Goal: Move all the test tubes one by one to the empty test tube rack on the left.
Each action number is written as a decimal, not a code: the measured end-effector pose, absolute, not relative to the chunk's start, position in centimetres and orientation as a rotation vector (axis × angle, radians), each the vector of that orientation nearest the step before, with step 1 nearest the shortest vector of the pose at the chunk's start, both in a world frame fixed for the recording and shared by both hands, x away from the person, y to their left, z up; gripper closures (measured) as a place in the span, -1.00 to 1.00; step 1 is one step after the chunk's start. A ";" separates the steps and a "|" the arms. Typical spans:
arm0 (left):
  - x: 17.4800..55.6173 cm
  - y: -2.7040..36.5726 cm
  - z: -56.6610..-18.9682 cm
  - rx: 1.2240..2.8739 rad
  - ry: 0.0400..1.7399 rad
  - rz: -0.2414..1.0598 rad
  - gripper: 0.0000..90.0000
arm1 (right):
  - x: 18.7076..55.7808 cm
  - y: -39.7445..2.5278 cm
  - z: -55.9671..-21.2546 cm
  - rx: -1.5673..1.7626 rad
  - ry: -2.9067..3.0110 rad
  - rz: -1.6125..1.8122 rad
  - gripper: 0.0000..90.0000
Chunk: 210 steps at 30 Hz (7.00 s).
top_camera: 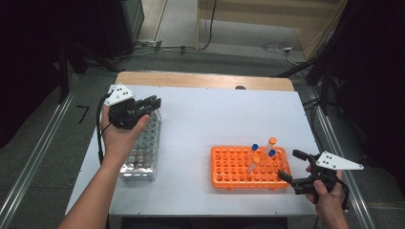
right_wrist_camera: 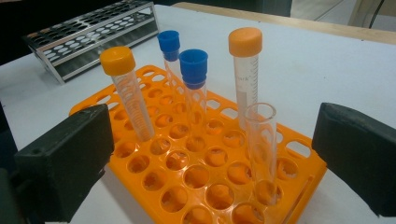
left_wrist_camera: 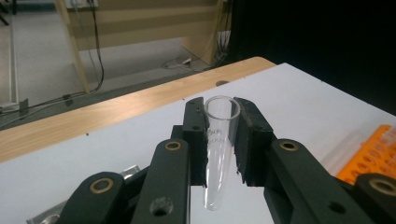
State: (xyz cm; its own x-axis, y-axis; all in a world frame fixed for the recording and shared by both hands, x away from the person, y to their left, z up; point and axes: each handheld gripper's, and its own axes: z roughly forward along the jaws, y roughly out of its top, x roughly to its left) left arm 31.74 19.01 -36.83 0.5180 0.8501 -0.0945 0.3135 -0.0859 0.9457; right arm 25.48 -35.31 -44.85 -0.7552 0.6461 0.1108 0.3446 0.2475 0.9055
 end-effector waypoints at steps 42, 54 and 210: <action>38.8 19.6 -41.7 1.660 1.252 0.707 0.69 | 25.7 -35.6 -45.4 0.938 2.251 1.514 -1.00; 39.2 19.6 -43.0 1.690 1.321 0.657 0.68 | 25.8 -35.5 -45.6 0.941 2.259 1.506 -1.00; 20.6 4.4 -42.4 1.835 0.628 0.115 0.32 | 21.7 -18.6 -45.0 0.652 2.553 1.464 0.64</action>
